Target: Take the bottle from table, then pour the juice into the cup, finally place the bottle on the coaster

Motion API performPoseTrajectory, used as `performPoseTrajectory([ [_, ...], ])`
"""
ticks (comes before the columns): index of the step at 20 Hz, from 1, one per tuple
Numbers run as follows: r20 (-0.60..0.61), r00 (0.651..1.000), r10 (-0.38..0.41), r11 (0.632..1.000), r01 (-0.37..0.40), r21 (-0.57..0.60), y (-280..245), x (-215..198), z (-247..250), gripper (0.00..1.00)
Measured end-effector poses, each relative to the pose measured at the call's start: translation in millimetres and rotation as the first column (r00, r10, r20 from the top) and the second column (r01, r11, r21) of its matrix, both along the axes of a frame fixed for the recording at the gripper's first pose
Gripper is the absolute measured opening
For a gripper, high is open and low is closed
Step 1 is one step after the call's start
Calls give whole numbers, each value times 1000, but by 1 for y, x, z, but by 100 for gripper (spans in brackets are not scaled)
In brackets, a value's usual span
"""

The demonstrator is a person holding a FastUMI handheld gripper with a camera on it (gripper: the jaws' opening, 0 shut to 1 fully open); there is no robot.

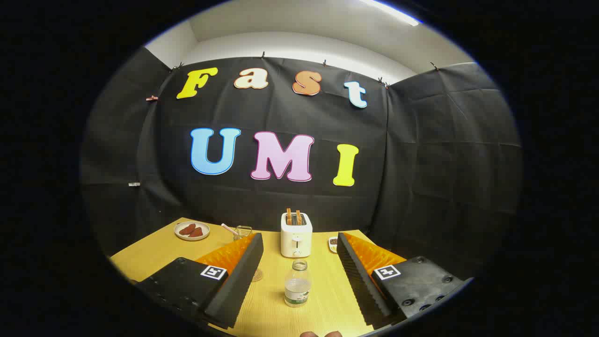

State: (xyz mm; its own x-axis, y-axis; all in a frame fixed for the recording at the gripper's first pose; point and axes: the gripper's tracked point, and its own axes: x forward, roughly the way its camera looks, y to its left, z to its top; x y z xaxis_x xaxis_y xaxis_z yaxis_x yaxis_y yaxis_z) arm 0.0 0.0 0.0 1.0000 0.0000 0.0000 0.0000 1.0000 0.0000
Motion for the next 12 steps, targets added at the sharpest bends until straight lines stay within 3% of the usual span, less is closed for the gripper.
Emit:
performPoseTrajectory([
  [12,-46,998,33,999,-33,11,-1,20,-11,98],
])
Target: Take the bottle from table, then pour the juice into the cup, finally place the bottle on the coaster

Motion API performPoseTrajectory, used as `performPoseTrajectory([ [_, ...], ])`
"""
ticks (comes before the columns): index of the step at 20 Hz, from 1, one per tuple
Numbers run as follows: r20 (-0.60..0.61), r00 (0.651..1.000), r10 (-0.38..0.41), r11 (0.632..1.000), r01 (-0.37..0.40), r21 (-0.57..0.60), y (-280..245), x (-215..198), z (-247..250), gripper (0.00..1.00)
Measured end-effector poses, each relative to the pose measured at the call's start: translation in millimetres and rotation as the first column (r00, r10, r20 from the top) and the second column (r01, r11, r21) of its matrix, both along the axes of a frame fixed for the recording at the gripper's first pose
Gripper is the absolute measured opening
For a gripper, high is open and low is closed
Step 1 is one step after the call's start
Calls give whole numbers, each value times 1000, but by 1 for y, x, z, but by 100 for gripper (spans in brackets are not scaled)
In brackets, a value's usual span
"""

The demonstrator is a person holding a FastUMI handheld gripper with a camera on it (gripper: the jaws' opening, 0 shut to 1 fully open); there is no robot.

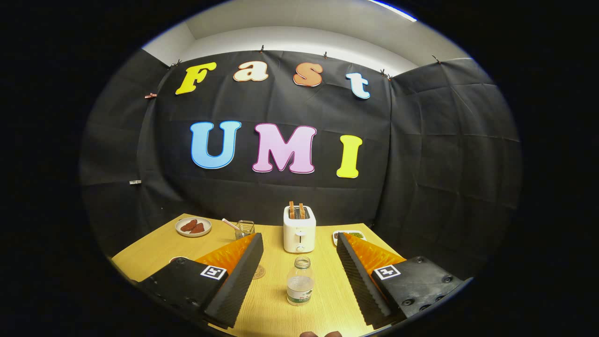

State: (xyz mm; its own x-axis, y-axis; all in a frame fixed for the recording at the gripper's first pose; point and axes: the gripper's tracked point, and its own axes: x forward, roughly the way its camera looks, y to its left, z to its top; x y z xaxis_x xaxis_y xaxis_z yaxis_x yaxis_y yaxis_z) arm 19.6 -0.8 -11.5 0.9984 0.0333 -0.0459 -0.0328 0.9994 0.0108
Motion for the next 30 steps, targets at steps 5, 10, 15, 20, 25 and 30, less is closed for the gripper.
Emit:
performPoseTrajectory([
  [5,2,998,58,998,-58,-4,-6,8,-4,98],
  [10,17,990,138,990,-138,9,1,11,-10,98],
  [15,17,987,162,987,-162,-10,0,27,-28,98],
  [20,-12,985,171,985,-171,-19,2,42,-58,98],
  [25,-53,984,172,984,-173,-29,2,58,-96,98],
  [30,-100,980,170,985,-171,-5,0,76,-133,98],
])
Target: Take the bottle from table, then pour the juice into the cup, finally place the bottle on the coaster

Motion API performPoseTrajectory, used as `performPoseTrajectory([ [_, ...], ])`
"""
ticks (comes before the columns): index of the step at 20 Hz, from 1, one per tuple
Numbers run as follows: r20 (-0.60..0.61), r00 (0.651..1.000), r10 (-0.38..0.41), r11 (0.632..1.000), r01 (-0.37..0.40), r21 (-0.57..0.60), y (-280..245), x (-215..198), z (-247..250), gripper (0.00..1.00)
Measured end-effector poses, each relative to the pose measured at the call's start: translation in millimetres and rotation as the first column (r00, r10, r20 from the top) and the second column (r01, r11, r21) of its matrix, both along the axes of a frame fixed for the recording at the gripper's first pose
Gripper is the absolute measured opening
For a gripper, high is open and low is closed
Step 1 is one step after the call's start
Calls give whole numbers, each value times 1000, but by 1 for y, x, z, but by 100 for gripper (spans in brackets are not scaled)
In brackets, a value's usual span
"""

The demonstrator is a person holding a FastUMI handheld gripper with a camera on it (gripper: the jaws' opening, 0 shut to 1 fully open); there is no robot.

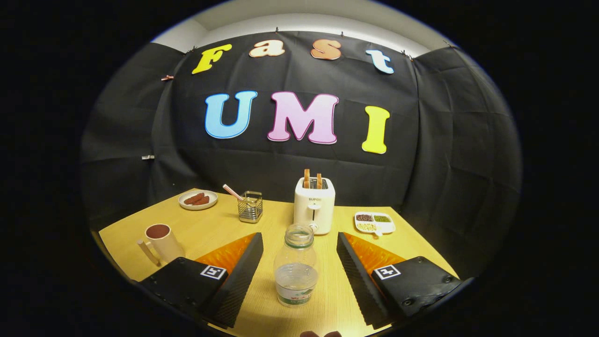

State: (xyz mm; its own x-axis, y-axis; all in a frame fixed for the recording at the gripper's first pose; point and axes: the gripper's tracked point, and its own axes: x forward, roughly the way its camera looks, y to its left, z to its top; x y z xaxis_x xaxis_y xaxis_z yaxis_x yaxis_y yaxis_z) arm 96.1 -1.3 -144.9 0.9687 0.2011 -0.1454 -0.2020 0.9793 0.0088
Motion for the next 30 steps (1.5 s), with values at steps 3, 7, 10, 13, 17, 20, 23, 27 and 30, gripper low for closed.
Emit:
performPoseTrajectory([
  [3,-23,1000,1,1000,-1,8,2,9,-19,98],
  [7,-48,999,-2,1000,4,30,0,18,-43,98],
  [10,-62,998,4,999,-2,35,0,19,-59,98],
  [13,-76,997,18,999,-15,45,1,19,-74,98],
  [17,-60,997,46,999,-44,32,8,17,-81,98],
  [20,-48,997,58,998,-57,23,9,19,-86,98],
  [23,-42,997,68,998,-68,14,10,20,-91,98],
  [27,-22,997,74,997,-74,3,9,20,-92,81],
  [30,-18,996,86,996,-86,1,12,20,-91,81],
])
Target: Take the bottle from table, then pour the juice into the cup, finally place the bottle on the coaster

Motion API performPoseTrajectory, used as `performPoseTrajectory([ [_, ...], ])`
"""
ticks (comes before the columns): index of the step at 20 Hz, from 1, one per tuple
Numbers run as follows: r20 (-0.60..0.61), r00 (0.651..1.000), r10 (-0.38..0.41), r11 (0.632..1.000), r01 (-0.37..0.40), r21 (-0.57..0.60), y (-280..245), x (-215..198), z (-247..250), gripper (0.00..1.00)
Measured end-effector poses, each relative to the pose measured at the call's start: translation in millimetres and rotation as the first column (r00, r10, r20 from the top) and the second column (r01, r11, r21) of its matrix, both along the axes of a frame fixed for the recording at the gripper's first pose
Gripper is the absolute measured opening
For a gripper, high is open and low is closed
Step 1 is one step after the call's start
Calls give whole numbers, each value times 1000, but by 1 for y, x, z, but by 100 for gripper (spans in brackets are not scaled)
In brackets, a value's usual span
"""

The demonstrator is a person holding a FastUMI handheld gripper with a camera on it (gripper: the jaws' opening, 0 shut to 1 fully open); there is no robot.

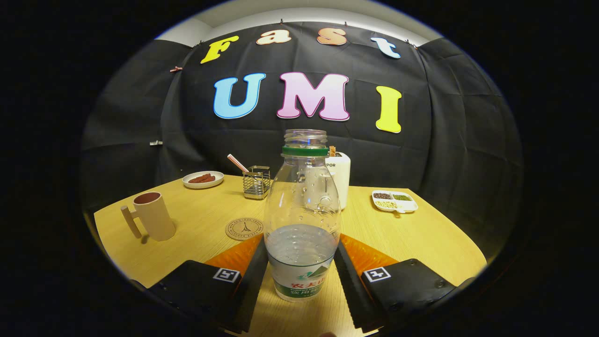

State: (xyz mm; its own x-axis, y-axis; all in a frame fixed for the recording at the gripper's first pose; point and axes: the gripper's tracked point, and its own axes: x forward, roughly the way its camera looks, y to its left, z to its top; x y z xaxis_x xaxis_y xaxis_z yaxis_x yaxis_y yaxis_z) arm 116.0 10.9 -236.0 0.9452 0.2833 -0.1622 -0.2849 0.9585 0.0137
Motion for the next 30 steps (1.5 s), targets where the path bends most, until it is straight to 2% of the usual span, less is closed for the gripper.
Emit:
performPoseTrajectory([
  [8,16,997,78,994,-76,-83,14,-2,5,73],
  [11,33,993,112,987,-107,-120,25,3,19,72],
  [16,93,975,204,950,-174,-258,58,7,56,72],
  [21,112,946,304,863,-224,-452,105,11,71,72],
  [26,117,927,355,723,-193,-663,137,18,71,72],
  [30,108,917,383,614,-165,-772,150,23,63,72],
])
